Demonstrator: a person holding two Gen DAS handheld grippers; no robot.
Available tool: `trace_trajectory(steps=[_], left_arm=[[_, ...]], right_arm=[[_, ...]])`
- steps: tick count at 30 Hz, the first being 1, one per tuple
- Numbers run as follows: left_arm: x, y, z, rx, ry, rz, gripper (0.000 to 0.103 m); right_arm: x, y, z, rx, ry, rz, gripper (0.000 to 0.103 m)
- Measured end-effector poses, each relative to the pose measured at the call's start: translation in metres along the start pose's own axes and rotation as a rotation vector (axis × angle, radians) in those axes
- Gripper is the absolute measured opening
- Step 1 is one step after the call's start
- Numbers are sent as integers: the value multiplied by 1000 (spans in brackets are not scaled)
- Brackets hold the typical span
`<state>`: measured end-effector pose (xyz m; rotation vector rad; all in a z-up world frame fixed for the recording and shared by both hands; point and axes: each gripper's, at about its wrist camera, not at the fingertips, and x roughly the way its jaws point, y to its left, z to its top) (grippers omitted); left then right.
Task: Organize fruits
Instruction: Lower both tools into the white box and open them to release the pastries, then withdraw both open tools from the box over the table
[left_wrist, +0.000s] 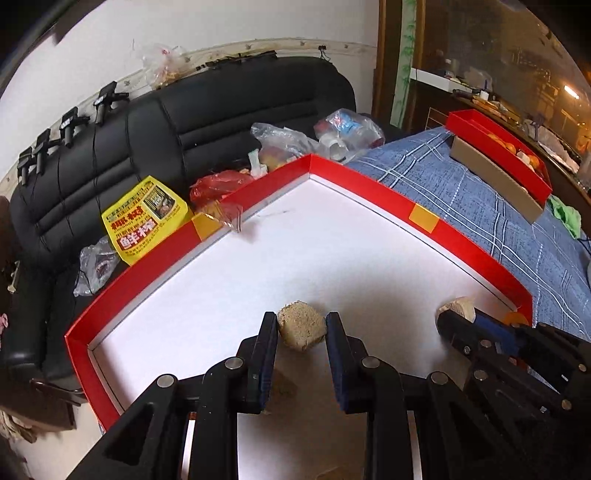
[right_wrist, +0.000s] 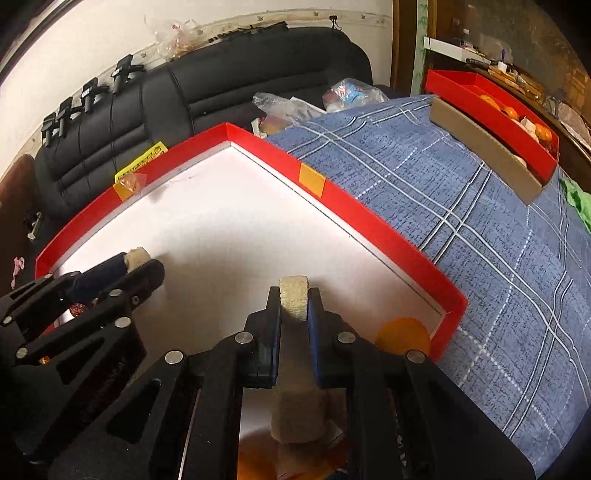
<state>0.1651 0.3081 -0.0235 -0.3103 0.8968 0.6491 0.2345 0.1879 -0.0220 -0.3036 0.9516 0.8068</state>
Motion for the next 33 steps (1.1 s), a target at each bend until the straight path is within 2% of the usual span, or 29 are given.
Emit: trace_trajectory(steps=[2,3,5,7,9,11,13,18,23,29,33], left_arm=[[0,0,0,0,12,-3,28],[0,1,0,-5,24,-7,37],[-1,6,0,-35,52,15,47],[-1,12,-1,-66,68,7,59],[-3,18,-2,-90,75,27,63],[-6,22,-4,-103,79,34,64],[-10,24,-6,-107,80,24,65],[-30,19,-14,-79,50,-2,66],[-67,15,-33,-70,-36,-61,66],[-106,-13,-68,9,-120,-189,66],[-125,-46,-99,111,-146,-278,66]], right_arm=[[1,1,0,2,6,-1,14],[1,2,1,-4,16,-6,15],[0,4,1,-13,29,-5,35],[-5,4,1,-11,18,-6,36],[-11,3,1,-5,10,-13,40],[-19,2,0,-1,-1,-29,56],[-26,1,-1,7,-9,-20,62],[-45,-2,-8,13,-23,-20,63],[-82,-20,-25,31,-79,-33,63],[-144,-86,-77,128,-172,-91,63],[-164,-132,-122,217,-172,-151,63]])
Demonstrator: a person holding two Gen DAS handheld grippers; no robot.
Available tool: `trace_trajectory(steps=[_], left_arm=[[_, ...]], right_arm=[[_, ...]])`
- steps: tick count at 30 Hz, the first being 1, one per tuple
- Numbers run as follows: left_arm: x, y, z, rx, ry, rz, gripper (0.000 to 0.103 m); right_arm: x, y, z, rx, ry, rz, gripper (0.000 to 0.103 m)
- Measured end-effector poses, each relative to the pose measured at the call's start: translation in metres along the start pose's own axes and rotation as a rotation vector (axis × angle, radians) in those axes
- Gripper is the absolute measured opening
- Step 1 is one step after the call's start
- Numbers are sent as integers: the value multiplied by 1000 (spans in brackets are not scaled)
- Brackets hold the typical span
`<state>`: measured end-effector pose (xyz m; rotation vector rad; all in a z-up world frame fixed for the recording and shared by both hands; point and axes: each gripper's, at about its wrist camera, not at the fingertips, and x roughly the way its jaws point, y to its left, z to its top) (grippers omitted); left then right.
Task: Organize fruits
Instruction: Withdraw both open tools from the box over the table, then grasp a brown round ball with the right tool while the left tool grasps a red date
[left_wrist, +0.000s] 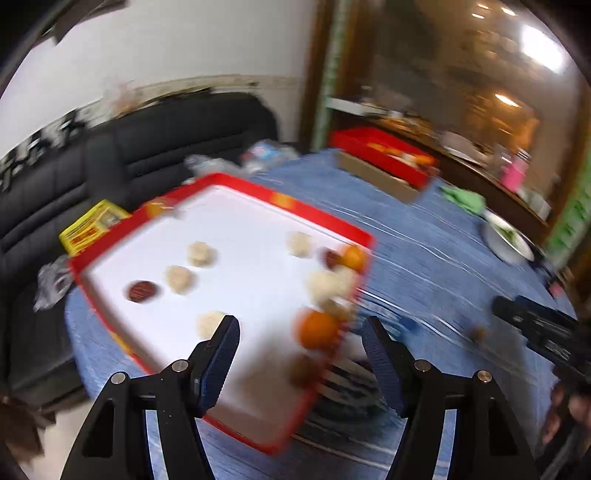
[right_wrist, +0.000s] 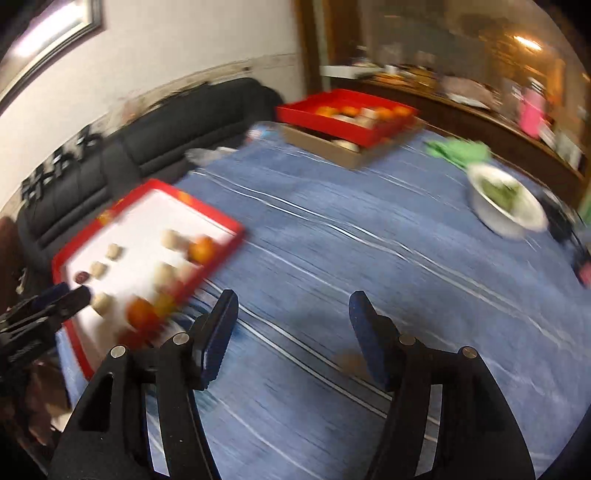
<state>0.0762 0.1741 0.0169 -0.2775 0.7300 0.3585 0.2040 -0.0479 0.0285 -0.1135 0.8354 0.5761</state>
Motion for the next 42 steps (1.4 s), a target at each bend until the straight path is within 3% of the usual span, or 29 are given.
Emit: trace_trajectory(steps=[7,12,15,19,24,27,28,34,42], left_arm=[[1,-51,-49,174,46,-74,66],[11,-61,-53,181,78,-70,66],[19,-65,-48,171,96,-84,66],[36,-73,-42,154,128,-92,66],[56,-71,-36,101,144,-47,64],[65,-67,-32,62,167,19,35],[67,-67,-31,63,169,29,31],[66,-73,-32,80,168,53,30],[47,-102,-43,145,145,-22,30]], right_arm=[[15,-34,-42,-4,81,-58,62],[40,-23,-36,-54,93,-63,54],[55,-19,-34,-86,100,-102,20],[42,-20,-36,-93,91,-98,21],[19,-35,-48,-39,60,-49,21],[17,-40,-50,-17,51,-23,21],[19,-41,-50,-12,52,-13,21],[22,-40,-52,-9,60,14,21],[6,-32,-54,-34,49,-3,21]])
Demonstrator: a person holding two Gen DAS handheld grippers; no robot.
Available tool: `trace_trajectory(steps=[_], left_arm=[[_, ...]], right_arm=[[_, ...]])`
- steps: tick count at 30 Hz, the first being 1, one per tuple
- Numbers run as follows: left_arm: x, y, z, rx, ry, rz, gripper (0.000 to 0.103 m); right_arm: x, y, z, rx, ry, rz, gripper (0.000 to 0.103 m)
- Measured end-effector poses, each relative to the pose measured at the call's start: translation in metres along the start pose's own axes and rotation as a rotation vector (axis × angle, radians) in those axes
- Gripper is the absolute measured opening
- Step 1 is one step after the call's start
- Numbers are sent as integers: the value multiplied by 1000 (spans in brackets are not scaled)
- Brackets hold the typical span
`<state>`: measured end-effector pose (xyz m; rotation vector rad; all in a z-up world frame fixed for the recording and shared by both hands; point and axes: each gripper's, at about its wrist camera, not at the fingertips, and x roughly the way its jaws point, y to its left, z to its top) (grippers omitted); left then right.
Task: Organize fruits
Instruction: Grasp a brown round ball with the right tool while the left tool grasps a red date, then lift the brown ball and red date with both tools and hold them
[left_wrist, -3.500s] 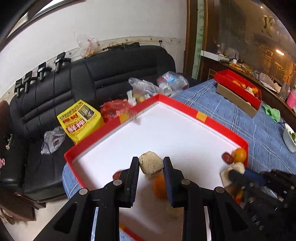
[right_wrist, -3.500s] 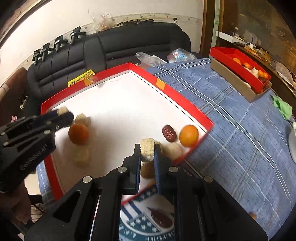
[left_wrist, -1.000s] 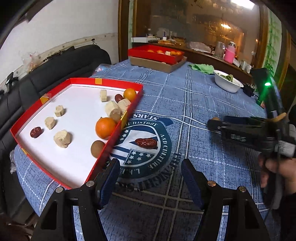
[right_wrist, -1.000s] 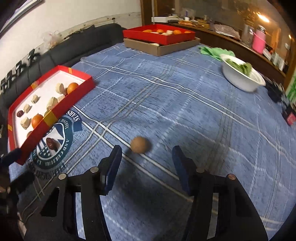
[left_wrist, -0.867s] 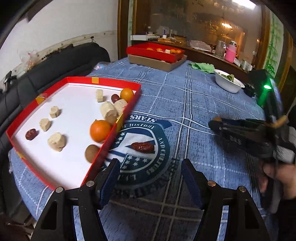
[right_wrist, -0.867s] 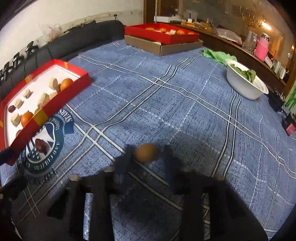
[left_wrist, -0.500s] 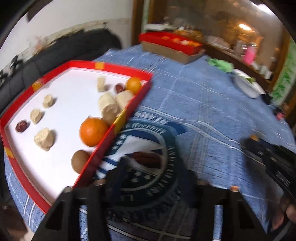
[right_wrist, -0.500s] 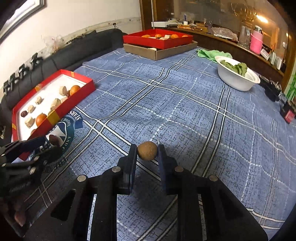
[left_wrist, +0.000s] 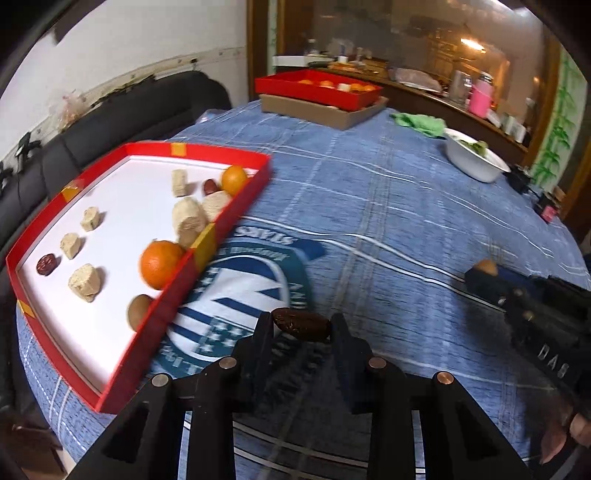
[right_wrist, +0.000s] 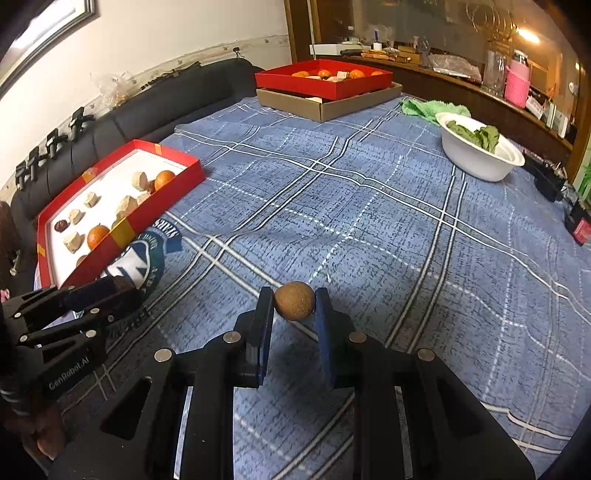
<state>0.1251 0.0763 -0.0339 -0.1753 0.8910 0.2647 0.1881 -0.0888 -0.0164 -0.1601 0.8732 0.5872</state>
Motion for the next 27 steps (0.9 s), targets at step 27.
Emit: trace_trajectory(steps=[27], left_arm=[[-17,-83,5,119,-127,-151,31]], right_arm=[[-56,-39,-51,151,-113,-139,21]])
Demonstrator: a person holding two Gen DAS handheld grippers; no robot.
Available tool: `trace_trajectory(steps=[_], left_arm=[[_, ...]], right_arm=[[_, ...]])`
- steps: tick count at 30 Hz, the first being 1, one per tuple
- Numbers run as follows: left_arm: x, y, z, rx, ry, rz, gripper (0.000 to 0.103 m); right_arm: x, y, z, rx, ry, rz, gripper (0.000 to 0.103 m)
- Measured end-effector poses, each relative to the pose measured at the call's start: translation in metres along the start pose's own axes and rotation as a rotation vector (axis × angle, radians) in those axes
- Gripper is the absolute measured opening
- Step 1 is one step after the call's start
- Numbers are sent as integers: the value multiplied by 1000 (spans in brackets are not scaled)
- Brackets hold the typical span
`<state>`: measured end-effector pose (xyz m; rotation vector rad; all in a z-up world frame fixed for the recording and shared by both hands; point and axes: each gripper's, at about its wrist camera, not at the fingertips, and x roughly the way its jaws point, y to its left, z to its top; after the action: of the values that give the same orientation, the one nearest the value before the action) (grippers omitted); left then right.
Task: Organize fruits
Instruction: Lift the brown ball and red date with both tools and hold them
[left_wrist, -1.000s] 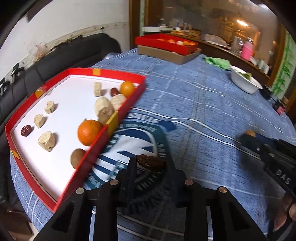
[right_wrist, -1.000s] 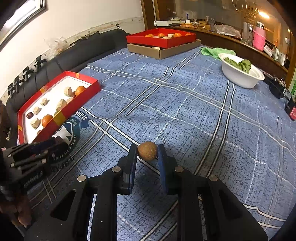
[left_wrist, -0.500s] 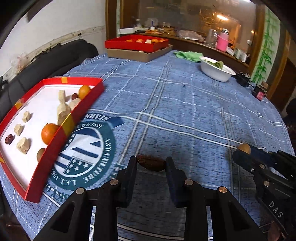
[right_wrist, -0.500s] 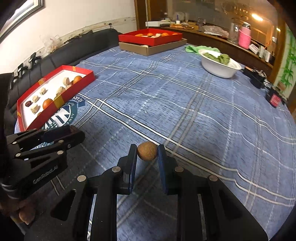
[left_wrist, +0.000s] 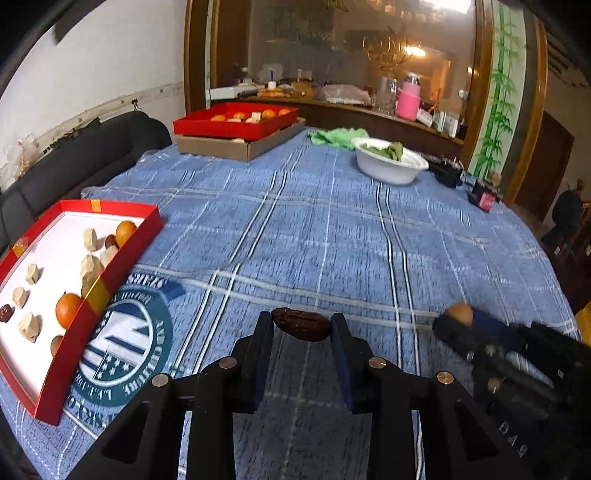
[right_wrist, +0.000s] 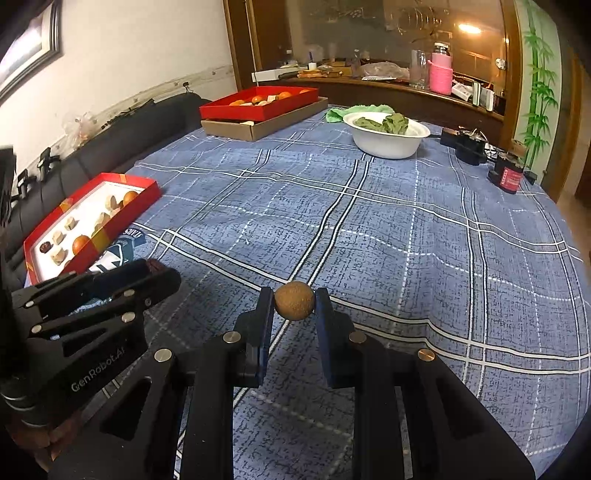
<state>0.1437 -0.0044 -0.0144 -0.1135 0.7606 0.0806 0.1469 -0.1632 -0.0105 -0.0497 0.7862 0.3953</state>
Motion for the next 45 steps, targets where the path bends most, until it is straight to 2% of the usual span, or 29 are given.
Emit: trace_trajectory(steps=[4,10,24,45], left_arm=[[4,0,9,-14,-59,10,31],[10,8,12,-60,-70,3,31],[-9,-4,10,-3,-174,73,31],[-13,-6,8,2,-200,118,31]], right_arm=[[-2,-1,-1,0,-21,-12,21],[-2,-5,-1,13,-32,-24,21],[-9,-2,-1,-1,-68,-45,21],[-17,0,0,-8,-108,-45,21]])
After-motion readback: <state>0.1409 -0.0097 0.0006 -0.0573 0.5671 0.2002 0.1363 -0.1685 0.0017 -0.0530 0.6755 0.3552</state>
